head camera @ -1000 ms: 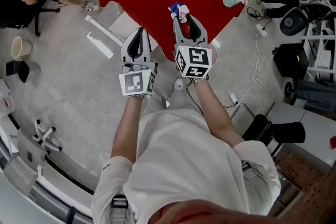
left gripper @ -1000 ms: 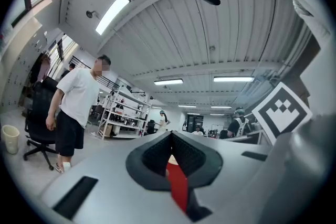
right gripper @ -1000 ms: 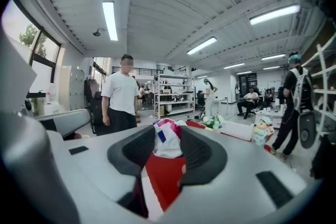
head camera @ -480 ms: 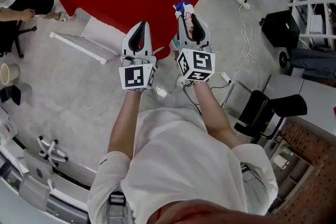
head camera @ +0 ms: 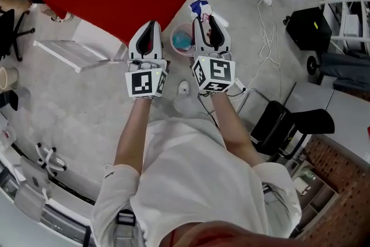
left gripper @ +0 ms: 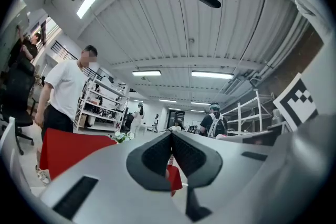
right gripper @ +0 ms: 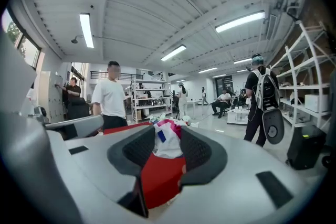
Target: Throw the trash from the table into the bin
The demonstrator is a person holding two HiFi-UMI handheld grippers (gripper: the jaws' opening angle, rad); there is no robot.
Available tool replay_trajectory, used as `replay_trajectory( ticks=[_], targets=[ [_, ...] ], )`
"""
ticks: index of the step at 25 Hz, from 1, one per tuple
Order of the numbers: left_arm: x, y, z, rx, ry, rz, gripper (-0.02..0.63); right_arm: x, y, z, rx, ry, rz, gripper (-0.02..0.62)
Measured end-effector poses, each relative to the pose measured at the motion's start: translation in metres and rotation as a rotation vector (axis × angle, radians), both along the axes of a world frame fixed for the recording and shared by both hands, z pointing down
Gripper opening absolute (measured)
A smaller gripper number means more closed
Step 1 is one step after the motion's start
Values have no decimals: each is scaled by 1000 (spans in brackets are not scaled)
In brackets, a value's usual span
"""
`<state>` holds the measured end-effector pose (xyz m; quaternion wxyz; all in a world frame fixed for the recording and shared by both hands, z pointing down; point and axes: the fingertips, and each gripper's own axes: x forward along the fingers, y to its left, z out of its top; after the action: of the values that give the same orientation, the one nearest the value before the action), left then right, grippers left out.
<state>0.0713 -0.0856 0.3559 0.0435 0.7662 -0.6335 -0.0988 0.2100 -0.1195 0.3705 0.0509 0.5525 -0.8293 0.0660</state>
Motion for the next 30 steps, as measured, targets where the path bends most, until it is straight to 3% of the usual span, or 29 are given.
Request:
replay_trajectory(
  ticks=[5, 10, 19, 30],
  targets=[
    [62, -9, 7, 1, -7, -11, 5, 62, -4, 17, -26, 18, -39, 156],
    [91, -7, 19, -35, -7, -26, 5, 88, -3, 32, -60, 19, -58, 156],
    [92, -13, 42, -55, -22, 42, 5, 90, -3, 81, -147, 25, -8, 156],
    [101, -18, 121, -73, -39, 122, 5, 103, -1, 237, -354, 39, 44, 158]
  ],
)
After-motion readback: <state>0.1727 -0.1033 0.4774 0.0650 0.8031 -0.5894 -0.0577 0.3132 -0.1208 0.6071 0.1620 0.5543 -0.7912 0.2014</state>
